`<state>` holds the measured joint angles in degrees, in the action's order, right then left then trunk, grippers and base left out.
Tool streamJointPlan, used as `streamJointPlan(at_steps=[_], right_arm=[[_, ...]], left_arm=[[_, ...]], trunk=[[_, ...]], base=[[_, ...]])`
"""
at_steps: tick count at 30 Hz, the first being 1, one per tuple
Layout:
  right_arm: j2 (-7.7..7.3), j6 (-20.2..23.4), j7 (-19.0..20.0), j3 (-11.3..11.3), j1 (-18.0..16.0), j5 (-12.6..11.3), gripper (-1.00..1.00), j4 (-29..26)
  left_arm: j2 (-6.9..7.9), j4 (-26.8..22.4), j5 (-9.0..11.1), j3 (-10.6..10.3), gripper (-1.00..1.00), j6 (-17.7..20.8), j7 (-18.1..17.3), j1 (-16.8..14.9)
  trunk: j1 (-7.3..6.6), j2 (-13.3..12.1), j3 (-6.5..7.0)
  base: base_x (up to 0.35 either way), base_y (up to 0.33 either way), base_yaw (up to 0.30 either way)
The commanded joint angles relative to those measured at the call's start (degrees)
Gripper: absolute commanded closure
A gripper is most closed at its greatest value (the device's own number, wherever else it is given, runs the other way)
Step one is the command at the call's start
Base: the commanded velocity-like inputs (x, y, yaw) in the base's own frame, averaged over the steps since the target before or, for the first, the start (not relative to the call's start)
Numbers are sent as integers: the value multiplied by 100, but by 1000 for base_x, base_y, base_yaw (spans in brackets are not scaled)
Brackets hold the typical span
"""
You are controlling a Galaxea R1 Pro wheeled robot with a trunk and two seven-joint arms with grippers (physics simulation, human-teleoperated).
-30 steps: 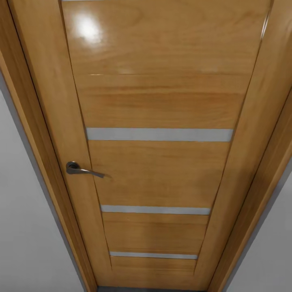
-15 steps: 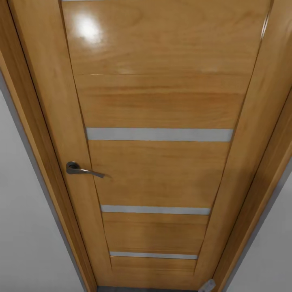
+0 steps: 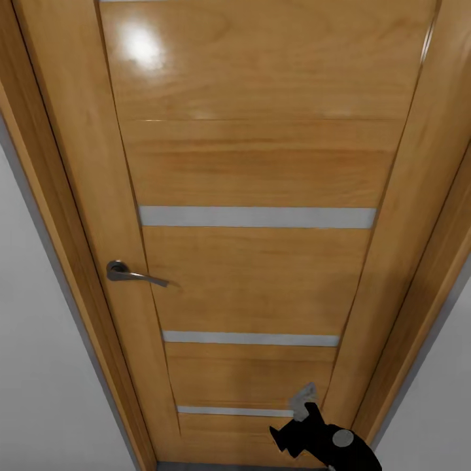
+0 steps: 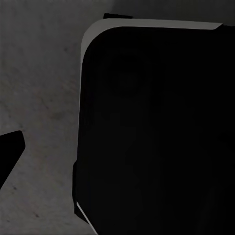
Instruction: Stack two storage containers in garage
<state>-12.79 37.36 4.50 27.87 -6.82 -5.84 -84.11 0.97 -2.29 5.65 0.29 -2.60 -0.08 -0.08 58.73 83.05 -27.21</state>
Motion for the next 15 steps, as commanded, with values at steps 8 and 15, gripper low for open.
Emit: streamJointPlan(at_steps=[8, 15], right_arm=[[13, 384, -25, -66, -394, -66, -100, -471], [39, 537, -32, -71, -699, -66, -100, -599]], left_arm=[[0, -4, 59, -3, -100, -12, -1, -1], [0, -6, 59, -3, -100, -12, -1, -1]], trunk=[[0, 3, -6], [0, 3, -6]], base=[[0, 0, 0], [0, 0, 0]])
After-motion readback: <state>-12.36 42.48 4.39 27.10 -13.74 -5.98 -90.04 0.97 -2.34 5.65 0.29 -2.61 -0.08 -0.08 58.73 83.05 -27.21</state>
